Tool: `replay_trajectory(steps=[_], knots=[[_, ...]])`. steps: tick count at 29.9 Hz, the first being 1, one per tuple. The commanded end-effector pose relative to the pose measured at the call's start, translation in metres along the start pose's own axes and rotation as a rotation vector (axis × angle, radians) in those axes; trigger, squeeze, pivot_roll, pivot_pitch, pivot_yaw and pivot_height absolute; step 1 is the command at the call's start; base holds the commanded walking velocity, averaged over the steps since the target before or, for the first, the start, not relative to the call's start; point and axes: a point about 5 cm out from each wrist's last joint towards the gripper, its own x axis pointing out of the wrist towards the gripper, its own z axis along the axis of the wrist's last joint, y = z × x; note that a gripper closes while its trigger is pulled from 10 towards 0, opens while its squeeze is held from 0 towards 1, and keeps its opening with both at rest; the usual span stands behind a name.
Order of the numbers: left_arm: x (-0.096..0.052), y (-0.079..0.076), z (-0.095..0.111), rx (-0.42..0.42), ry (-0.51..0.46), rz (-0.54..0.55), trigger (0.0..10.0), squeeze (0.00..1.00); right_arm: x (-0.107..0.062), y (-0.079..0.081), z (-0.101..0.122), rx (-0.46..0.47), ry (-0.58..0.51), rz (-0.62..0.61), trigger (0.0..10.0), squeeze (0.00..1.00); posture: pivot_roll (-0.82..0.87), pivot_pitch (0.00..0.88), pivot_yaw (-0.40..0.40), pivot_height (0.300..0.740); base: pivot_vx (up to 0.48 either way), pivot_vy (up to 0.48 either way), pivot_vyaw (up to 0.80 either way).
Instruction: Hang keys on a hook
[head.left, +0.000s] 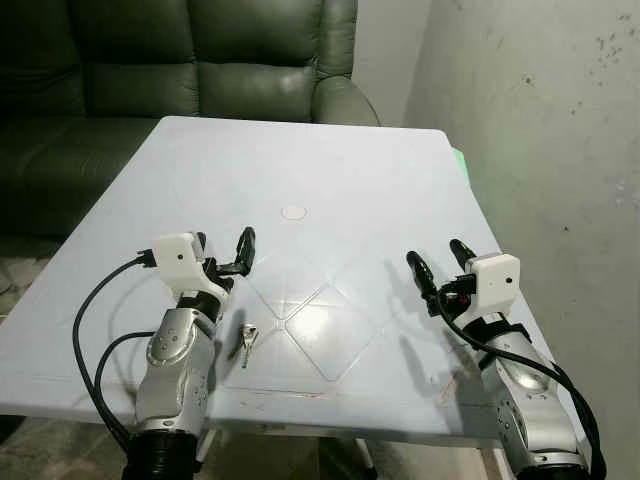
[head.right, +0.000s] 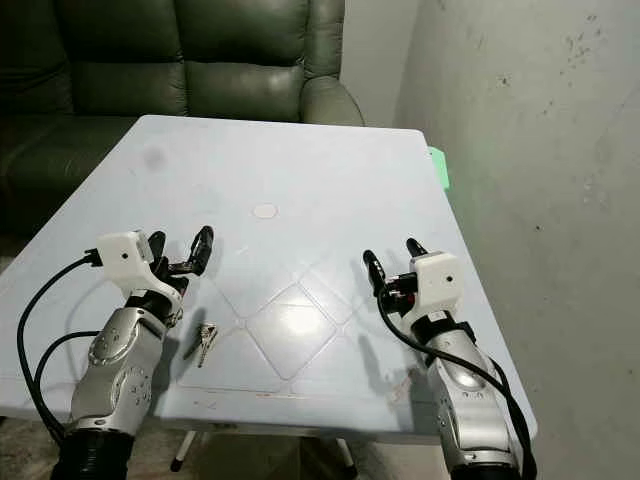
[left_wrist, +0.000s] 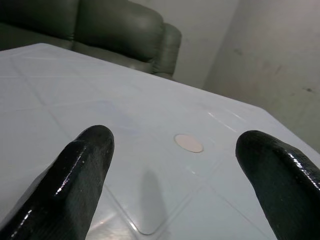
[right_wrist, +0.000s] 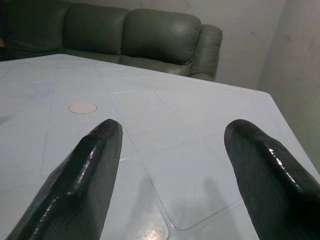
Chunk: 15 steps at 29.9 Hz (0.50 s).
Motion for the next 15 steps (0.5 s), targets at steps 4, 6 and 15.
replay_trajectory(steps=[4, 6, 15], knots=[[0.0005, -0.0039, 0.0035, 0.008, -0.013, -0.027, 10.0, 0.0, 0.0006, 0.0014, 0.006, 0.005, -0.022, 0.008, 10.0, 0.0, -0.07, 0.0, -0.04, 0.74, 0.0, 0.0, 0.0], [0.0007, -0.0042, 0.0035, 0.004, -0.014, -0.028, 10.0, 0.0, 0.0008, 0.0015, 0.0059, 0.006, -0.021, 0.009, 10.0, 0.0, -0.07, 0.0, -0.039, 0.74, 0.0, 0.0, 0.0], [0.0016, -0.0031, 0.0039, -0.009, -0.017, -0.016, 10.0, 0.0, 0.0015, 0.0008, 0.0064, 0.014, -0.025, 0.006, 10.0, 0.0, -0.07, 0.0, -0.04, 0.74, 0.0, 0.0, 0.0]])
